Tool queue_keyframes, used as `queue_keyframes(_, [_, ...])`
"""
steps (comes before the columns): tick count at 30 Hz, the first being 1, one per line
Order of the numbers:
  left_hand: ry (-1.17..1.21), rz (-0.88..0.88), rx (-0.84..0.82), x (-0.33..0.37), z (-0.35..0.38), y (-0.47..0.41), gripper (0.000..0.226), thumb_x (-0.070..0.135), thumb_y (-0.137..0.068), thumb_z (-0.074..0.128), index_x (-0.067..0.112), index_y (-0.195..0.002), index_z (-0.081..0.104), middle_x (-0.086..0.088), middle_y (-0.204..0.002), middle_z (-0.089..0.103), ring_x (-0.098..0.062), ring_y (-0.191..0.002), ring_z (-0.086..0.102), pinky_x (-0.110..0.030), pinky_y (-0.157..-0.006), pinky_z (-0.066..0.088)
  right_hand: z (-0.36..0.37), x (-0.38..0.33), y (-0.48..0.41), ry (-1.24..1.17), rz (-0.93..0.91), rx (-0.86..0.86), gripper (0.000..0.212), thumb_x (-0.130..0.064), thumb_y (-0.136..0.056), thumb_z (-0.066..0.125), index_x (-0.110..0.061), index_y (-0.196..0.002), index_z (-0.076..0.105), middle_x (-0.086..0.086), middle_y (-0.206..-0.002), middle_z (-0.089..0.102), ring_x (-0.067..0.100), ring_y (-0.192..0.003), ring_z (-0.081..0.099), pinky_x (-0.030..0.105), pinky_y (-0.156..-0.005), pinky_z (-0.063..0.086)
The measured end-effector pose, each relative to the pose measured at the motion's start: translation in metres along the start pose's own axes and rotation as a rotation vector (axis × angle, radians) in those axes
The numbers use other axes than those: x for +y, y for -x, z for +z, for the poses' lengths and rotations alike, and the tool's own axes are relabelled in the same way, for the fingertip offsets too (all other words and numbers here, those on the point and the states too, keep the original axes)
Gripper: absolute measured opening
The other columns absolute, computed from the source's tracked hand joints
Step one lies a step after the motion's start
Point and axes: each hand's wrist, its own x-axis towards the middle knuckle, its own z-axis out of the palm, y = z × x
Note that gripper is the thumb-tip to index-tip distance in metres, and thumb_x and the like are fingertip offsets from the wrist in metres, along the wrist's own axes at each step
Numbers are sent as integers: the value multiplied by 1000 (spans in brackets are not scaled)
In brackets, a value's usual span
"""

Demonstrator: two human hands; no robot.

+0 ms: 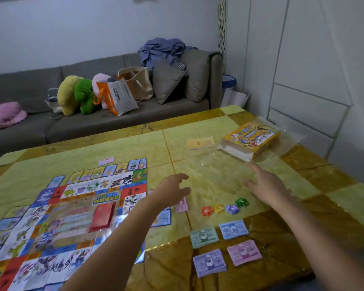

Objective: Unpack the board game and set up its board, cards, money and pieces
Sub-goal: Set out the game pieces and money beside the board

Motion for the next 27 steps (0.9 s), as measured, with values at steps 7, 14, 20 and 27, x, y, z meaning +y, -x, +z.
queue_keyframes(7, [75, -31, 104, 13, 1, -60, 34, 27, -92, 60, 16, -124, 59, -7, -124, 60, -21, -101, 61, -22, -73, 42, 7, 11, -33, 23, 88, 42, 28, -19, -93, 53, -18, -119, 62, 5, -115, 67, 24, -105, 61, 29, -80, 47])
queue_keyframes(14, [89, -20, 198, 50, -7, -122, 34, 26, -92, 60, 13, -124, 60, -8, -131, 56, -20, -98, 57, -25, -73, 41, 14, 15, -58, 150, 104, -5, 25, -13, -91, 49, -18, -102, 71, 3, -105, 67, 21, -96, 63, 25, -73, 46])
queue_keyframes(20, [74, -34, 129, 48, -1, -153, 42, 25, -90, 62, 11, -129, 55, -9, -138, 50, -23, -109, 56, -24, -77, 42, 8, 23, -64, 67, 131, 46, 21, -14, -87, 50, -15, -91, 71, 3, -94, 70, 22, -88, 64, 29, -72, 52])
queue_keyframes(27, [128, -14, 119, 40, 15, -163, 35, 23, -88, 64, 10, -120, 61, -8, -116, 61, -6, -61, 53, -22, -56, 43, 5, 14, -61, -146, 53, 372, 18, -14, -89, 57, -12, -106, 61, 5, -106, 60, 25, -97, 58, 35, -78, 43])
